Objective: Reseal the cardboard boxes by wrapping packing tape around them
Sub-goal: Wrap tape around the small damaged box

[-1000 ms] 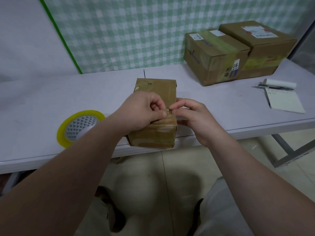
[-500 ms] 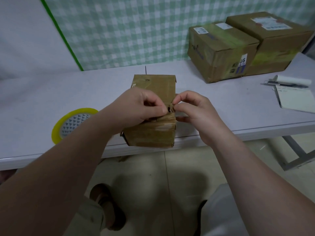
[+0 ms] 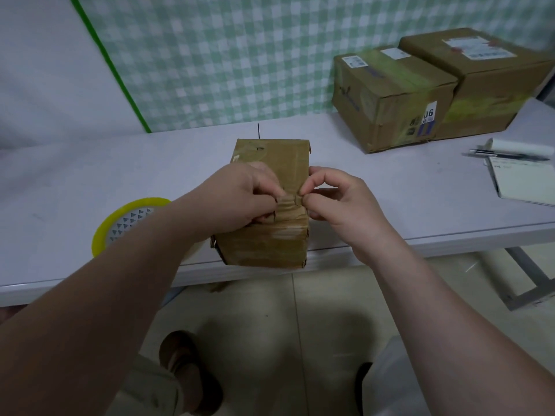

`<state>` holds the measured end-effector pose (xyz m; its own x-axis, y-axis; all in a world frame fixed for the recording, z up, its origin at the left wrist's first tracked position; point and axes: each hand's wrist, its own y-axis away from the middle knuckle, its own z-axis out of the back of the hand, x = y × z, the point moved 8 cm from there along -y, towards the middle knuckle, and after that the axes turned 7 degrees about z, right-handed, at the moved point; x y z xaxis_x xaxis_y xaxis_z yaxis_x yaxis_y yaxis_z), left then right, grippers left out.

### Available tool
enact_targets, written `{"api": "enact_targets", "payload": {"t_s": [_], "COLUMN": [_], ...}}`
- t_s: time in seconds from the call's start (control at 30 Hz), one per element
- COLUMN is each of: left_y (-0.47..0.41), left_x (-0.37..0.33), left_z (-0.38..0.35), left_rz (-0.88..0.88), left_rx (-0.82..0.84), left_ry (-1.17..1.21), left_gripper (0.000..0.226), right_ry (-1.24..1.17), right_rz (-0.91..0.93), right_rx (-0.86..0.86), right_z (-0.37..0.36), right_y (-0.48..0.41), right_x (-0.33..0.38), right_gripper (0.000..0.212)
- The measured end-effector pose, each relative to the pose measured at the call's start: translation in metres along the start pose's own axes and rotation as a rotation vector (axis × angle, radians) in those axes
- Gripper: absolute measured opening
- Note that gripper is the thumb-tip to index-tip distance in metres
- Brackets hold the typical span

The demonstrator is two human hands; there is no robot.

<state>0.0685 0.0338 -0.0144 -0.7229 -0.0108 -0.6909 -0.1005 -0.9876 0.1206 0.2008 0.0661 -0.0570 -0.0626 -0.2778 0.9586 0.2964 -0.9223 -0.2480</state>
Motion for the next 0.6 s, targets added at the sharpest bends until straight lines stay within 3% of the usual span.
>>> {"api": "enact_targets", "payload": {"t_s": [0.13,0.27,0.37,0.6], "left_y": [0.003,0.006,-0.002,-0.014], "left_x": [-0.009,-0.015,-0.014,-0.026], "left_z": [0.001,0.007,0.013,0.010], "left_rz": [-0.219,-0.248,-0.187,-0.363], "left_rx": [-0.139,-0.291,-0.282,-0.206], "left_ry": [-0.280,-0.257,-0.277,-0.435], "left_gripper": [0.022,0.020,0.024,0.018], "right_ry": [-0.025,-0.084,-0.133,-0.193], "right_rz": [-0.023,-0.003,0.016,0.014], "right_rx": [0.003,0.037,0.045,0.051], "right_z": [-0.001,0.000,0.000,-0.006], "right_y": [0.001,0.000,0.000,-0.002], "right_x": [-0.003,-0.004,-0.007,-0.010], "right_gripper": [0.017,0.007,0.007,0.023]}}
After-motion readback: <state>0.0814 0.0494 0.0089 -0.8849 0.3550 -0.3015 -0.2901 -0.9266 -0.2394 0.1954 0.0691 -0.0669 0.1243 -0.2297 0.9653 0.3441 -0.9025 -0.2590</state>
